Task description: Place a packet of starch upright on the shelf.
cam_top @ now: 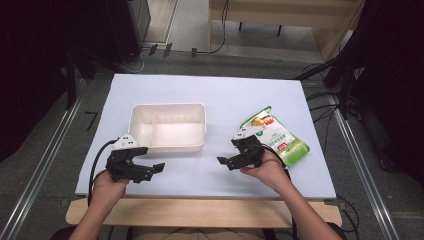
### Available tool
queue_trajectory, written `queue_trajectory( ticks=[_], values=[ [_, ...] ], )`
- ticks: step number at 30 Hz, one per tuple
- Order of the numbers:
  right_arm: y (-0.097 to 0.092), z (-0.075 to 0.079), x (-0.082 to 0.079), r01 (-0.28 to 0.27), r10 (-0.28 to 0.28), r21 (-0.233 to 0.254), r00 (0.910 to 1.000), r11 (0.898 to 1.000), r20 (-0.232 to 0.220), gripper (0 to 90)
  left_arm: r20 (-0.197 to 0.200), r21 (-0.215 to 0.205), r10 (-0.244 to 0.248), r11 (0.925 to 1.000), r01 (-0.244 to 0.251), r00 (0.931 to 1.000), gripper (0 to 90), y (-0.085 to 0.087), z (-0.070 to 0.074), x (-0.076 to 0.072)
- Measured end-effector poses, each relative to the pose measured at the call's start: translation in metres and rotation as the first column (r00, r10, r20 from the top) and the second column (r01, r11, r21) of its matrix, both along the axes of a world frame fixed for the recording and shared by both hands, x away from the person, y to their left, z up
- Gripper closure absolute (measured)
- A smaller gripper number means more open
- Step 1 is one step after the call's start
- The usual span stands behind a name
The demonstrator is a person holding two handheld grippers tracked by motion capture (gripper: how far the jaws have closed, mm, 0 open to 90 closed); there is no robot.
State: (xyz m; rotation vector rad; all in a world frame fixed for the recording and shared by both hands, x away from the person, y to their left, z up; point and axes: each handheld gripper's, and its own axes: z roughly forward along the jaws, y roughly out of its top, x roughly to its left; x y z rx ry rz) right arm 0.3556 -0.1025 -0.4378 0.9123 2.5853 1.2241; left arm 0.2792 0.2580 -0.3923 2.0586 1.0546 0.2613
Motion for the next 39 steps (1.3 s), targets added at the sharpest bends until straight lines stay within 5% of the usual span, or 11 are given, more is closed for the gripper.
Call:
queue_trajectory(
  ticks=[4, 9, 16, 39],
  values=[
    [-0.005, 0.002, 0.002, 0.002, -0.002, 0.028, 1.0, 1.0, -0.002, 15.2, 0.003, 0.001, 0.001, 1.0, -0.001, 1.0, 14.7, -0.001, 0.0, 0.0],
    [-0.004, 0.0, 0.002, -0.005, 0.005, 0.006, 0.9999, 1.0, 0.009, 15.7, 0.003, 0.002, 0.003, 1.0, -0.003, 1.0, 14.7, -0.001, 0.0, 0.0],
    [-0.007, -0.001, 0.004, 0.006, -0.005, 0.018, 0.9995, 1.0, -0.03, 18.9, 0.0, 0.002, 0.018, 0.9998, -0.018, 0.9998, 14.7, -0.001, 0.0, 0.0],
    [-0.013, 0.004, 0.005, 0.021, -0.021, 0.023, 0.9998, 1.0, 0.001, 30.8, -0.002, 0.0, 0.024, 0.9997, -0.024, 0.9997, 14.7, -0.001, 0.0, 0.001]
  ],
)
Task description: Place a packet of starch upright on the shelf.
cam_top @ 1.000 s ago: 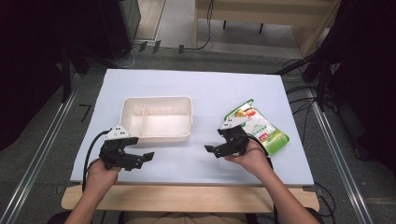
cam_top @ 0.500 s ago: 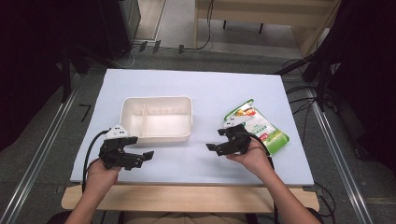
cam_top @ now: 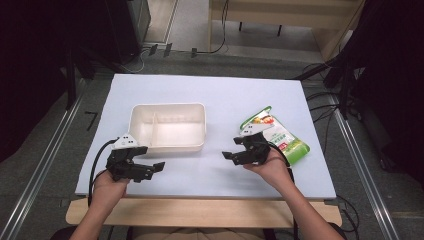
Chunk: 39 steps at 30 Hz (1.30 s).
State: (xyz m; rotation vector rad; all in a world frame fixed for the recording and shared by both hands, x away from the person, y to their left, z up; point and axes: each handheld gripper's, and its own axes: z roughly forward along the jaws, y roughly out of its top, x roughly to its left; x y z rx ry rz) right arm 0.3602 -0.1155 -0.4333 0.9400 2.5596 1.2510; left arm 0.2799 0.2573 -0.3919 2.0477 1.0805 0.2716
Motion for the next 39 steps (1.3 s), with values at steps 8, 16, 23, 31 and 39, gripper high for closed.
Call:
queue_trajectory(
  ticks=[8, 16, 23, 31, 39],
  values=[
    [-0.003, 0.002, 0.001, -0.004, 0.004, 0.009, 1.0, 1.0, -0.005, 31.9, 0.0, 0.005, 0.002, 1.0, -0.002, 1.0, 14.7, 0.0, 0.0, 0.0],
    [-0.019, 0.011, 0.001, 0.015, -0.015, 0.026, 0.9999, 1.0, -0.008, 35.0, -0.002, 0.002, -0.001, 1.0, 0.001, 1.0, 14.7, 0.001, 0.0, 0.001],
    [-0.046, 0.019, 0.004, 0.072, -0.072, 0.031, 0.9974, 0.997, -0.001, 37.8, -0.005, 0.005, 0.0, 1.0, 0.0, 1.0, 14.7, 0.001, 0.0, 0.001],
    [-0.077, 0.024, 0.008, 0.148, -0.148, 0.046, 0.989, 0.988, 0.003, 43.3, -0.005, 0.004, 0.001, 1.0, -0.001, 1.0, 14.7, 0.001, 0.0, 0.001],
    [-0.1, 0.02, 0.015, 0.204, -0.203, 0.035, 0.9785, 0.978, -0.035, 52.3, -0.005, 0.005, 0.002, 1.0, -0.002, 1.0, 14.7, 0.002, 0.0, 0.001]
  ],
)
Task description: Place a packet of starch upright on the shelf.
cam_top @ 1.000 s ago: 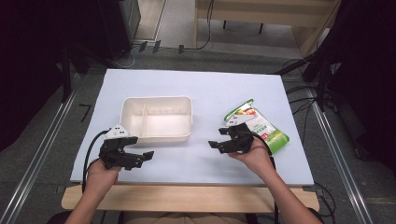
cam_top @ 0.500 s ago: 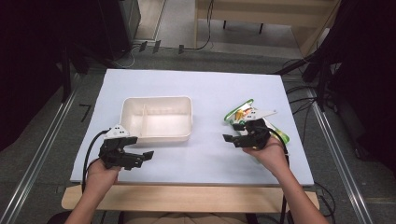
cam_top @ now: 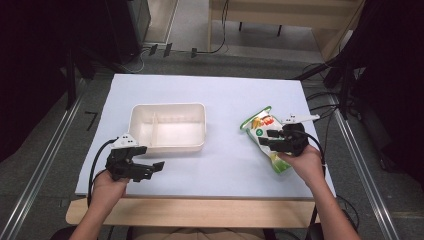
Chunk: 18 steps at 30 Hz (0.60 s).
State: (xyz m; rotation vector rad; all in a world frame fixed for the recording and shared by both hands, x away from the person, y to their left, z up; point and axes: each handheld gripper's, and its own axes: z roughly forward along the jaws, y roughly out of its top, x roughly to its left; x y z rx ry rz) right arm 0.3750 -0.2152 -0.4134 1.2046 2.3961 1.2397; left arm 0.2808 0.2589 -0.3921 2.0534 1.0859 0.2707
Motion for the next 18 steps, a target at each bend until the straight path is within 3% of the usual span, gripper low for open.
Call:
queue_trajectory(
  ticks=[4, 11, 18],
  values=[
    [-0.009, -0.002, 0.003, 0.009, -0.009, -0.016, 0.9999, 1.0, -0.007, 57.2, 0.002, 0.0, 0.0, 1.0, 0.0, 1.0, 14.7, 0.0, 0.0, 0.0],
    [-0.027, -0.009, 0.013, 0.073, -0.073, -0.012, 0.9972, 0.997, -0.017, 61.2, 0.006, -0.003, 0.0, 1.0, 0.0, 1.0, 14.7, 0.0, 0.0, 0.0],
    [-0.055, -0.018, 0.028, 0.172, -0.172, -0.011, 0.9837, 0.985, -0.053, 75.1, 0.003, 0.005, -0.003, 1.0, 0.003, 1.0, 14.7, -0.002, 0.0, 0.0]
  ],
)
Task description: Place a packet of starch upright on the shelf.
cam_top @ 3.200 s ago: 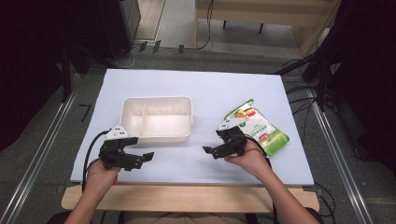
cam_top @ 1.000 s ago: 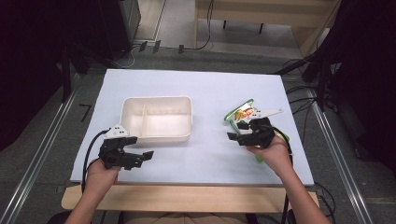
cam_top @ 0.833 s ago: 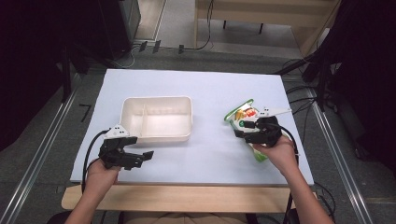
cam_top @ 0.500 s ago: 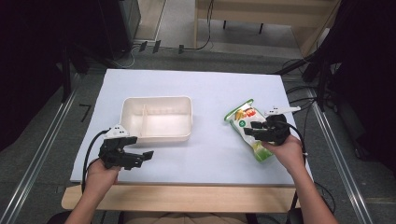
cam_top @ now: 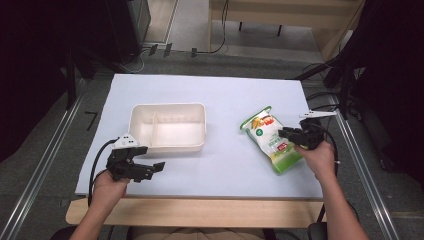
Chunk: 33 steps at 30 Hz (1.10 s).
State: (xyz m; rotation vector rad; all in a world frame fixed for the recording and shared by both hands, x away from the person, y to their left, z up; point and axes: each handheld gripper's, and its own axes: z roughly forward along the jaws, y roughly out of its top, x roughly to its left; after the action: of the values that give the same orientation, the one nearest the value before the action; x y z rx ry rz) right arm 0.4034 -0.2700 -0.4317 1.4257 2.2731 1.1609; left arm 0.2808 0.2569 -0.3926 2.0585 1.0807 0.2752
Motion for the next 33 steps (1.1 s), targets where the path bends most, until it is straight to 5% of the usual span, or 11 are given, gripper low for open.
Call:
queue_trajectory(
  ticks=[4, 15, 19, 33],
  values=[
    [-0.012, -0.002, 0.005, 0.041, -0.041, -0.017, 0.9992, 0.999, -0.004, 89.4, -0.005, -0.001, -0.003, 1.0, 0.003, 1.0, 14.7, -0.001, 0.0, 0.0],
    [-0.043, -0.026, 0.024, 0.17, -0.178, -0.105, 0.9816, 0.98, -0.07, 90.0, 0.001, -0.003, -0.003, 1.0, 0.003, 1.0, 14.7, -0.002, -0.001, 0.0],
    [-0.043, -0.036, 0.027, 0.142, -0.158, -0.129, 0.9794, 0.982, -0.126, 90.0, -0.001, 0.001, -0.006, 1.0, 0.006, 1.0, 14.7, -0.002, -0.001, 0.0],
    [-0.013, -0.034, 0.021, 0.03, -0.06, -0.171, 0.9838, 0.985, -0.169, 90.0, 0.003, 0.0, -0.004, 1.0, 0.004, 1.0, 14.7, -0.002, -0.001, 0.0]
  ],
)
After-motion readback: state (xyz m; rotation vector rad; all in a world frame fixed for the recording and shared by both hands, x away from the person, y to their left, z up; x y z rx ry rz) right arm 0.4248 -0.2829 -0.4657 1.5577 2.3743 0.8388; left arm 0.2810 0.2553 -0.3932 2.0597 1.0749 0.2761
